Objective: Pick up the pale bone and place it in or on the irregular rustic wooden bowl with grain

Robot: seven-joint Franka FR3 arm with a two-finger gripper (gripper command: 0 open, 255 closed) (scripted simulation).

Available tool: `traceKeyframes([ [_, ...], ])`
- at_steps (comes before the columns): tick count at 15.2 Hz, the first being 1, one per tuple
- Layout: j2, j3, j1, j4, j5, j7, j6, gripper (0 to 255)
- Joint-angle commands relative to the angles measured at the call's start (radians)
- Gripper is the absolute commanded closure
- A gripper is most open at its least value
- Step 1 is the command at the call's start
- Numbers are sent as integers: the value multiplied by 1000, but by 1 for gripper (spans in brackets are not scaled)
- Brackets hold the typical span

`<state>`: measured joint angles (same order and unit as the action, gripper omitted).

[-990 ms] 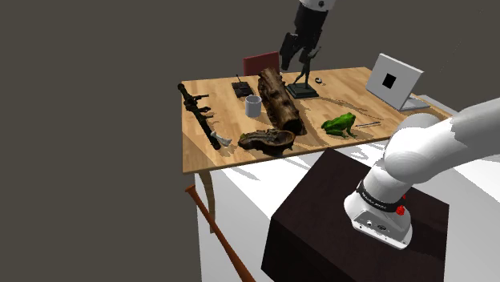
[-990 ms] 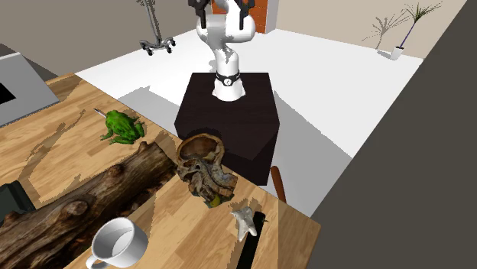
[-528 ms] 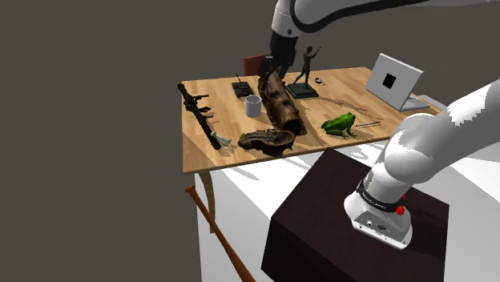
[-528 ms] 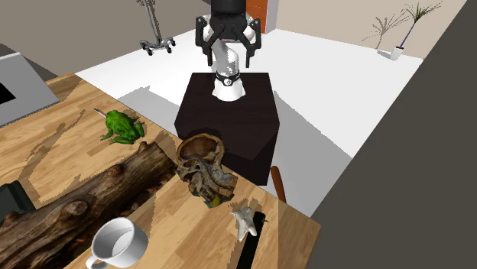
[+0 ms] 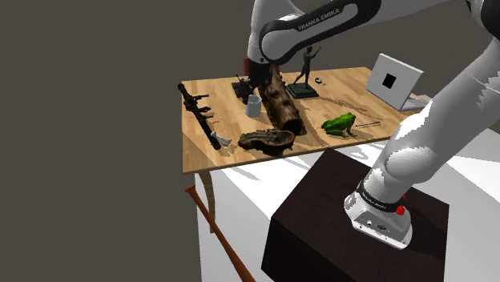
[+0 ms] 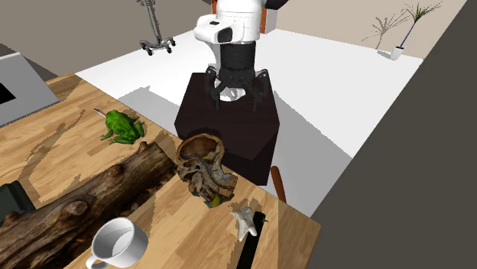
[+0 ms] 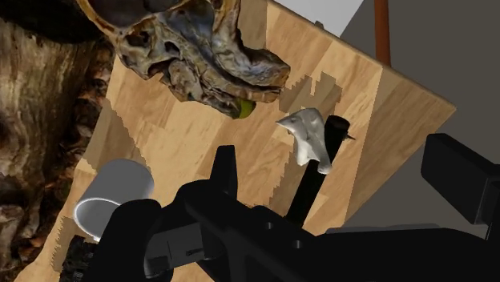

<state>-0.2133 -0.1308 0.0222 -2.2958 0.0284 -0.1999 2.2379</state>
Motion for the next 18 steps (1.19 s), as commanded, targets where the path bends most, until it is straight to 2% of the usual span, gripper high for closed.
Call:
traceKeyframes([
  [1,73,-7,1,29,14,-13,38,0],
  [9,378,-19,-10,181,96,-84,159,0],
  [18,730,6,-56,448,173,-140,208,0],
])
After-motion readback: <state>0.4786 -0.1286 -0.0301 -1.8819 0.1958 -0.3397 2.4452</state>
